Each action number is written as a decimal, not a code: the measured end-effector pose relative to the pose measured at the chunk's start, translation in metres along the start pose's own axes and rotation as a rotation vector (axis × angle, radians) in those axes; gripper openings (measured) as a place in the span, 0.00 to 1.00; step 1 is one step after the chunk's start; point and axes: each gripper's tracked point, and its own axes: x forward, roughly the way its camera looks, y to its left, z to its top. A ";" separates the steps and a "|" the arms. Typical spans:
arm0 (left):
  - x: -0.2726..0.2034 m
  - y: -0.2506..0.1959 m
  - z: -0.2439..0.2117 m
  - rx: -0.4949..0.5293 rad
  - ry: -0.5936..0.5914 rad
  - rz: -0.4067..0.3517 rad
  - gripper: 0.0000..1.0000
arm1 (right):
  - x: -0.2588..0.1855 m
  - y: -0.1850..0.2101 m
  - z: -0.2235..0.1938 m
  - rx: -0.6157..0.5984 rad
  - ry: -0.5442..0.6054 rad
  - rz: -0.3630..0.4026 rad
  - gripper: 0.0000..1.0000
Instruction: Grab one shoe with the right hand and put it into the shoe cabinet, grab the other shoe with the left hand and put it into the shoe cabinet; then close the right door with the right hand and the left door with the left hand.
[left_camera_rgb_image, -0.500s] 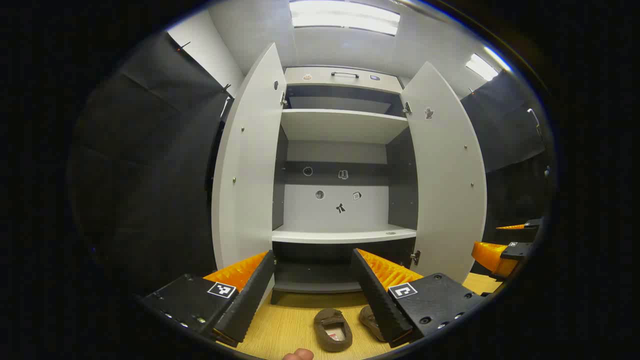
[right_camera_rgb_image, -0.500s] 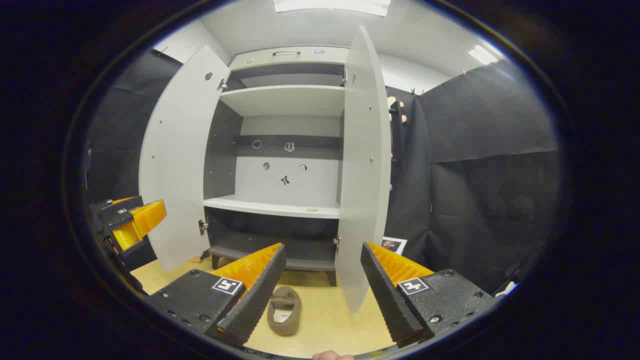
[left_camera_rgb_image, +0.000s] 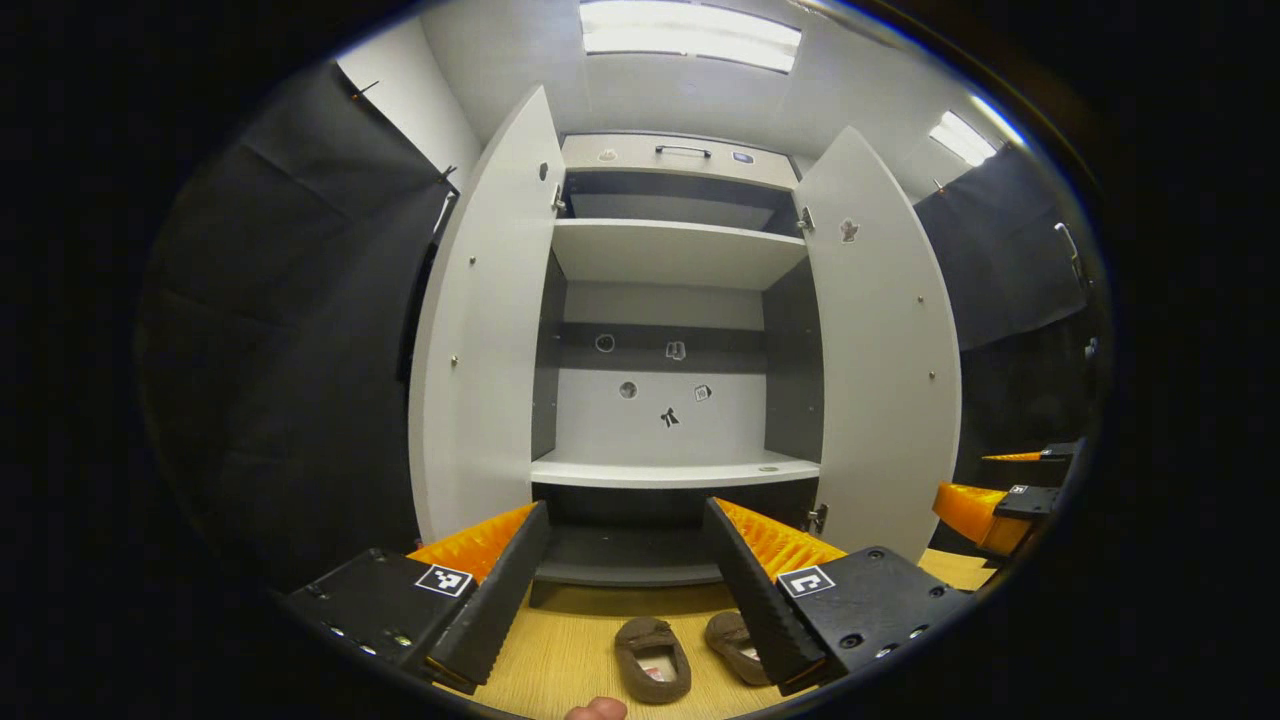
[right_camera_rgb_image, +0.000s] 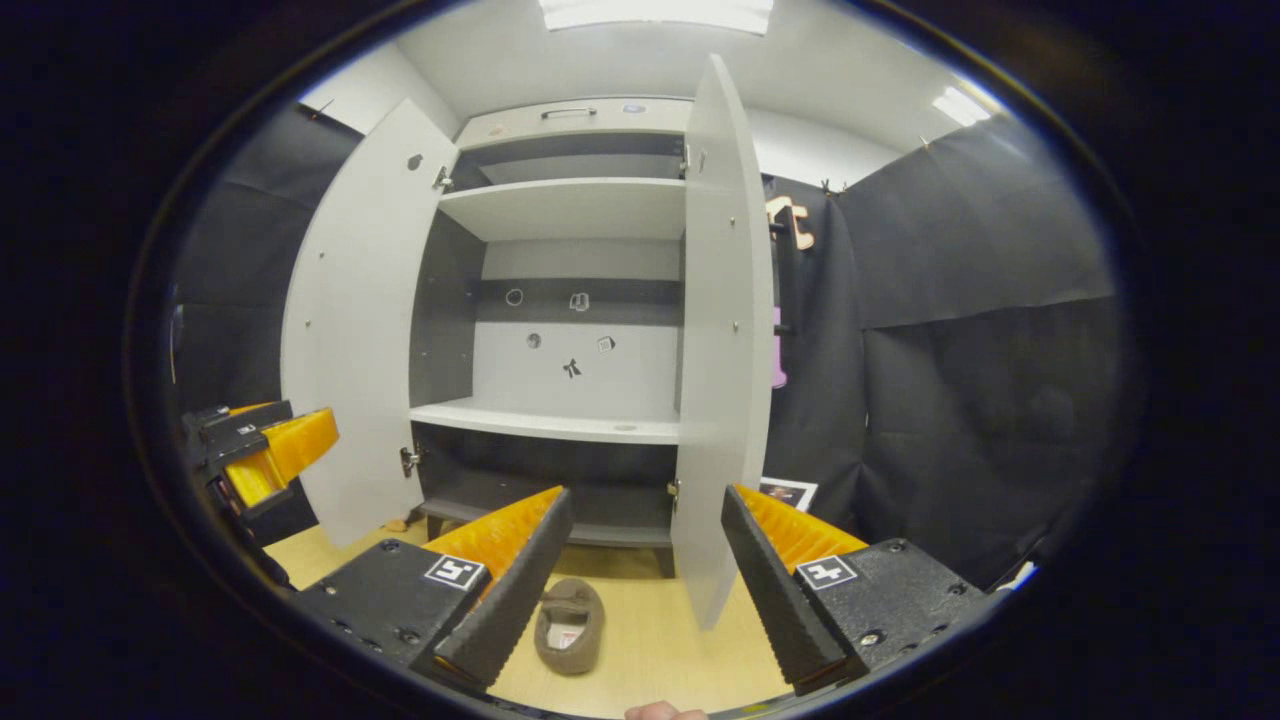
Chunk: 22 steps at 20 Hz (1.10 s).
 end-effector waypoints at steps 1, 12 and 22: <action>0.000 0.000 0.000 0.003 -0.001 0.000 0.95 | 0.000 -0.001 0.000 -0.002 0.000 -0.002 0.98; 0.006 0.000 -0.004 0.007 0.001 -0.003 0.95 | 0.008 0.002 -0.011 -0.003 0.032 0.004 0.98; 0.008 0.006 -0.010 0.002 0.018 0.006 0.95 | 0.026 0.036 -0.042 -0.030 0.138 0.124 0.99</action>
